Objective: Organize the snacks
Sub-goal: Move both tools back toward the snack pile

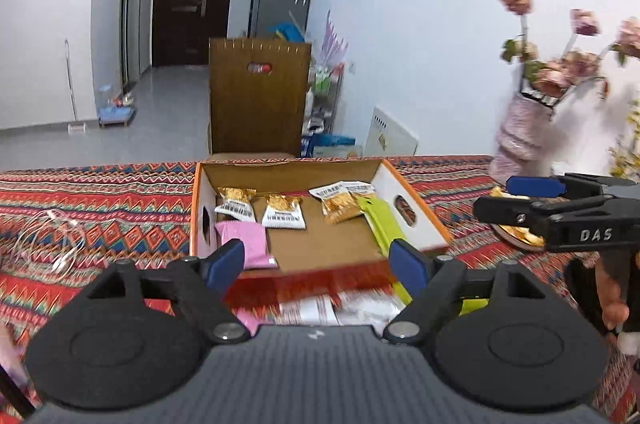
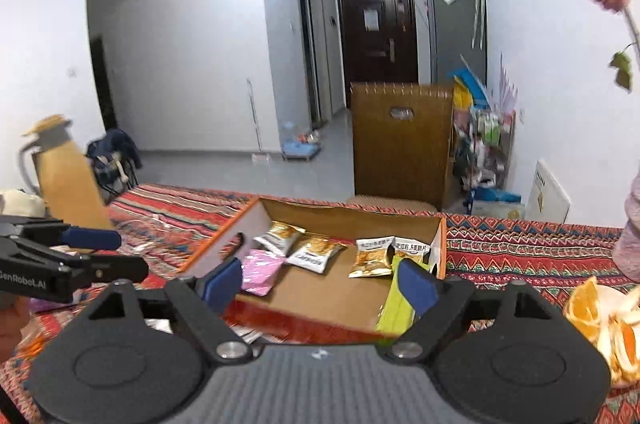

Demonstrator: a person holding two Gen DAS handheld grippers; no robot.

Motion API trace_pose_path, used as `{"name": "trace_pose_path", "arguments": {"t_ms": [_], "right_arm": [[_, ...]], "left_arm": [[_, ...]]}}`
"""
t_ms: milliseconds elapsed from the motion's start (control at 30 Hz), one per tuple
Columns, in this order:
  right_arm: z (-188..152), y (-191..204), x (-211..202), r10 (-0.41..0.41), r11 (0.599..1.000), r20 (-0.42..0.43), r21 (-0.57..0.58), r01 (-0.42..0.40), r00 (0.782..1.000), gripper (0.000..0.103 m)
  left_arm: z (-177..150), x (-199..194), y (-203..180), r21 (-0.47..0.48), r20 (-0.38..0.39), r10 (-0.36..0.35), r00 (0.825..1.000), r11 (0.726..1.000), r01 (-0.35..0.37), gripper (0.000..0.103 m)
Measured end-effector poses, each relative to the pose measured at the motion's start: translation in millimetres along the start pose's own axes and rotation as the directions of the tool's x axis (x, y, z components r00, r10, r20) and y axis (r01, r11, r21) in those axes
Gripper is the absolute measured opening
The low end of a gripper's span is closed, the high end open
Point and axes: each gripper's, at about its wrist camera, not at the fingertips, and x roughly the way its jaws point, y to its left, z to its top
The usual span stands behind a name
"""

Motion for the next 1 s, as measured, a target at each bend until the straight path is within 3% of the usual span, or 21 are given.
{"name": "trace_pose_path", "arguments": {"t_ms": [200,333,433,533,767,900,1000], "right_arm": [[-48.7,22.9,-72.8,0.006,0.999,0.064,-0.036,-0.004,0.998,0.091],[-85.5,35.7,-106.8,-0.017,0.999,0.092,-0.047,0.021,0.996,0.091],[-118.5,50.5,-127.9,-0.043,0.995,0.104,-0.081,0.051,0.994,0.091],[-148.0,63.1,-144.3,-0.067,0.992,0.100,-0.098,0.077,0.993,0.092],[-208.2,78.1,-168.1,-0.104,0.994,0.059,-0.017,0.106,0.993,0.092],[-236.2,79.6,-173.9,-0.112,0.993,0.043,0.039,0.110,0.993,0.092],[-245.2,76.5,-169.3,-0.115,0.992,0.011,0.049,0.114,0.993,0.092]], "left_arm": [[-62.7,-77.8,-12.9,0.003,0.071,0.022,0.997,1.000,-0.023,0.086],[-105.7,-113.1,-17.1,-0.013,0.092,0.101,0.991,0.995,-0.101,0.088],[-136.6,-137.6,-17.9,-0.071,0.109,0.169,0.980,0.984,-0.162,0.089],[-166.2,-155.3,-18.5,-0.117,0.103,0.177,0.979,0.979,-0.165,0.090],[-224.8,-174.0,-24.3,-0.172,0.085,0.165,0.983,0.974,-0.148,0.094],[-238.4,-162.1,-18.2,-0.195,0.005,0.214,0.977,0.958,-0.209,0.094],[-245.2,-156.1,-15.5,-0.206,-0.001,0.206,0.978,0.958,-0.202,0.094]]}}
